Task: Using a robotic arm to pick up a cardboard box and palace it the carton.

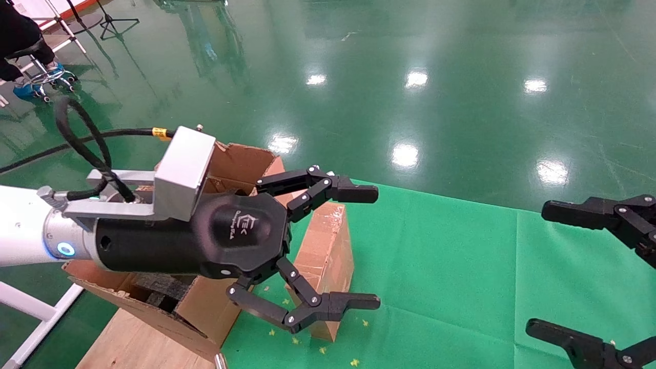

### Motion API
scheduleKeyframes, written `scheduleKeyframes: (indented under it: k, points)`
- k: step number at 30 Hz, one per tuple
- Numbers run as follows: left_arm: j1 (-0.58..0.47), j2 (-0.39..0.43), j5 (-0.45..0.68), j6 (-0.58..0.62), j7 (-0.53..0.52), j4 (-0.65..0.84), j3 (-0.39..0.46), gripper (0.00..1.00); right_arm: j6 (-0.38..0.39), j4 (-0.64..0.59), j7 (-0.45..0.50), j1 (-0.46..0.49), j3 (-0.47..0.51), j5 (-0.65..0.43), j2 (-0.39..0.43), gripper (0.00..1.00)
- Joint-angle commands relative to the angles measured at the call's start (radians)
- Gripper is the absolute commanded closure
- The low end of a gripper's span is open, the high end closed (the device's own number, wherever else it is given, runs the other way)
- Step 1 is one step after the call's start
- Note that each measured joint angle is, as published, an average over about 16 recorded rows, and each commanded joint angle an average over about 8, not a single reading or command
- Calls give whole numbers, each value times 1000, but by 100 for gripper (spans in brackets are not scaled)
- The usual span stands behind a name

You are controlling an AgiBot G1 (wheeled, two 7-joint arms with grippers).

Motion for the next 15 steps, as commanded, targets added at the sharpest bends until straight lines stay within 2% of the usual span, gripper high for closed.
scheduleKeyframes:
  k: [1, 11, 12, 14, 15]
  points:
    - [0, 0, 0, 0, 0, 0, 0, 0, 0, 0, 0, 0, 0, 0, 0, 0]
    - [0, 0, 0, 0, 0, 0, 0, 0, 0, 0, 0, 0, 0, 0, 0, 0]
    - [0, 0, 0, 0, 0, 0, 0, 0, 0, 0, 0, 0, 0, 0, 0, 2]
    - [-1, -3, 6, -1, -1, -1, 2, 0, 0, 0, 0, 0, 0, 0, 0, 19]
    - [-5, -7, 17, -1, -2, -5, 5, 0, 0, 0, 0, 0, 0, 0, 0, 32]
